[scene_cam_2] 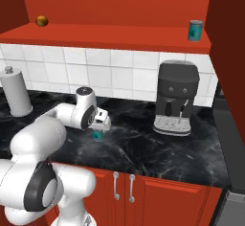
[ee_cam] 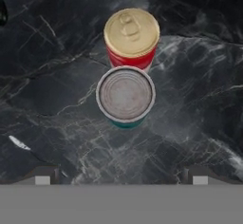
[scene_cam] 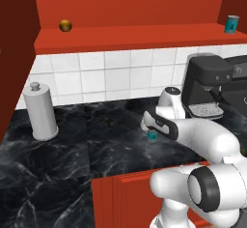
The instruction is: Pick the cans from the counter and place them in their designated side in the cabinet.
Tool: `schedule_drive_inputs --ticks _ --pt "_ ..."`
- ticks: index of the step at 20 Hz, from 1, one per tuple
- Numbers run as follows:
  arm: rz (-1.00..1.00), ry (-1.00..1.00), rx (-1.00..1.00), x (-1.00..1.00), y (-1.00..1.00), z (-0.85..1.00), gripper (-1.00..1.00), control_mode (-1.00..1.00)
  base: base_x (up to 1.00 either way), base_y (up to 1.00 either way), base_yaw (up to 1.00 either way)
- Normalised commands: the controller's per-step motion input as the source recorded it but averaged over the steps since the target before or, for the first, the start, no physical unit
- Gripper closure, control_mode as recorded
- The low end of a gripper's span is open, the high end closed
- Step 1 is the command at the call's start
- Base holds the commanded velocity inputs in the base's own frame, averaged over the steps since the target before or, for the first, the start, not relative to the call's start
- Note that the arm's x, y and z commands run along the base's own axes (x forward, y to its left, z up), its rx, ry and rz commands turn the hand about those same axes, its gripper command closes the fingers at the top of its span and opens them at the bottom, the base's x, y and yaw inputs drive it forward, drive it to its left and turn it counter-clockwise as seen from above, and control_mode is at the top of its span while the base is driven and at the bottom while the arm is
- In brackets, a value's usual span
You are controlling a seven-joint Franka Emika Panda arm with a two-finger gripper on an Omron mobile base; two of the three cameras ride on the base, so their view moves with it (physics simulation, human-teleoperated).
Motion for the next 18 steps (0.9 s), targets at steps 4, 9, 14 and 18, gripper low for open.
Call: schedule_drive_inputs --ticks 4,9,14,18 --pt "0.00 0.00 0.00 0.11 0.00 -0.06 -1.00 -1.00 0.00 0.00 0.00" --pt "0.00 0.00 0.00 0.11 0.00 -0.03 -1.00 -1.00 0.00 0.00 0.00" --pt "0.00 0.00 0.00 0.12 0.00 -0.04 -1.00 -1.00 0.00 0.00 0.00" --pt "0.00 0.00 0.00 0.11 0.00 -0.07 -1.00 -1.00 0.00 0.00 0.00"
